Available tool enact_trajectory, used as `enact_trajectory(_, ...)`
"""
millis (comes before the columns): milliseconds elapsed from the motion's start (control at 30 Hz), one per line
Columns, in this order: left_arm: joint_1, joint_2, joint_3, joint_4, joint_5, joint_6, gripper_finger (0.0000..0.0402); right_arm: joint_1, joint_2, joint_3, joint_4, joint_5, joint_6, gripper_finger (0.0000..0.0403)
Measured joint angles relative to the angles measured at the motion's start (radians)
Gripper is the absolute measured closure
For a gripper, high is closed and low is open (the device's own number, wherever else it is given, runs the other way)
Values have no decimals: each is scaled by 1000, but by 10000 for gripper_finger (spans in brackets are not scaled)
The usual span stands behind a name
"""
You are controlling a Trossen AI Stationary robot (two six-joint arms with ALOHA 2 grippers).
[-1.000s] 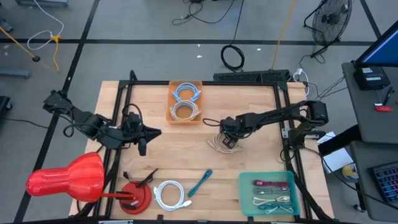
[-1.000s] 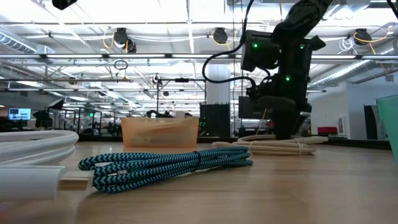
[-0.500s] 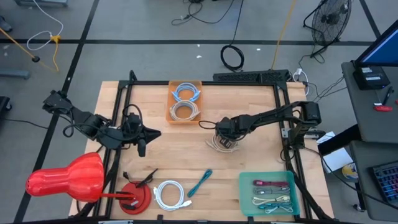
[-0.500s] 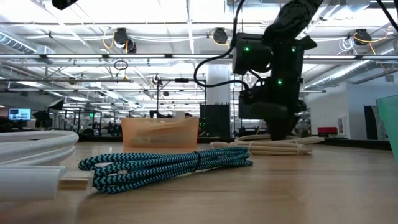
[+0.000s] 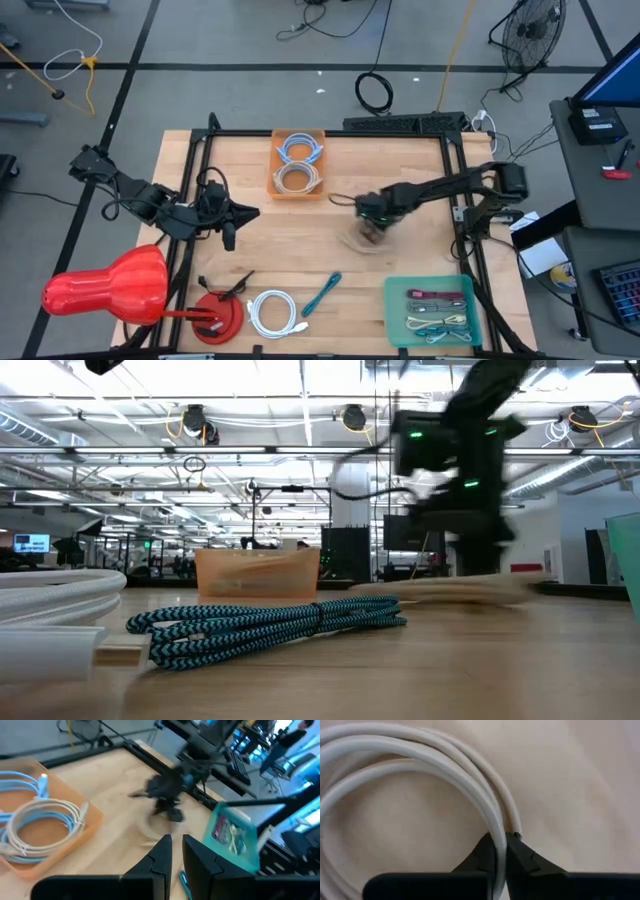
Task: Pick & Place USB Port
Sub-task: Put the brown usb cable into the orange bin
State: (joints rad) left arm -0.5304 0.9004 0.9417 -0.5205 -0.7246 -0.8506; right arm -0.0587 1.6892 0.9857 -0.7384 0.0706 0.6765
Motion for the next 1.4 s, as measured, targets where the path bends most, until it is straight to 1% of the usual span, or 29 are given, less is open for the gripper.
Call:
enact_trajectory(67,3,4,0,2,-22,0,355,4,-48,22,-104,15,-7,395)
enact_trajectory(167,21,14,0,9,-34,-10,355,7,-135,87,-118,79,17,395)
enact_trajectory(233,42,17,0,12,-33,-21,355,9,-185,116,-169,94,22,395)
enact_trajectory(333,76,30,0,52,-24,-22,355,21,-239,140,-200,96,49,396)
enact_trajectory(400,101,43,0,71,-2,-19,355,28,-274,165,-196,120,71,396)
enact_trajectory(467,138,62,0,98,31,-53,355,37,-294,186,-206,136,93,396)
enact_trajectory(533,189,93,0,120,88,-108,355,46,-304,200,-217,139,101,396)
enact_trajectory(600,232,138,0,168,171,-126,355,55,-306,228,-214,146,103,396)
enact_trajectory(733,320,235,1,285,399,-178,355,70,-308,281,-214,191,90,396)
enact_trajectory(800,360,291,0,339,494,-203,355,74,-307,296,-227,213,77,396)
enact_trajectory(900,397,358,0,445,563,-236,355,74,-308,325,-234,251,57,396)
enact_trajectory(1000,435,401,0,552,599,-272,355,74,-307,355,-285,296,29,396)
enact_trajectory(1100,489,424,0,588,660,-302,355,73,-308,390,-297,305,-20,396)
enact_trajectory(1267,599,442,0,572,808,-318,354,74,-308,472,-327,318,-117,396)
enact_trajectory(1333,645,443,0,582,851,-338,344,78,-309,509,-339,319,-154,396)
enact_trajectory(1400,689,447,1,601,886,-359,321,84,-309,537,-354,325,-198,396)
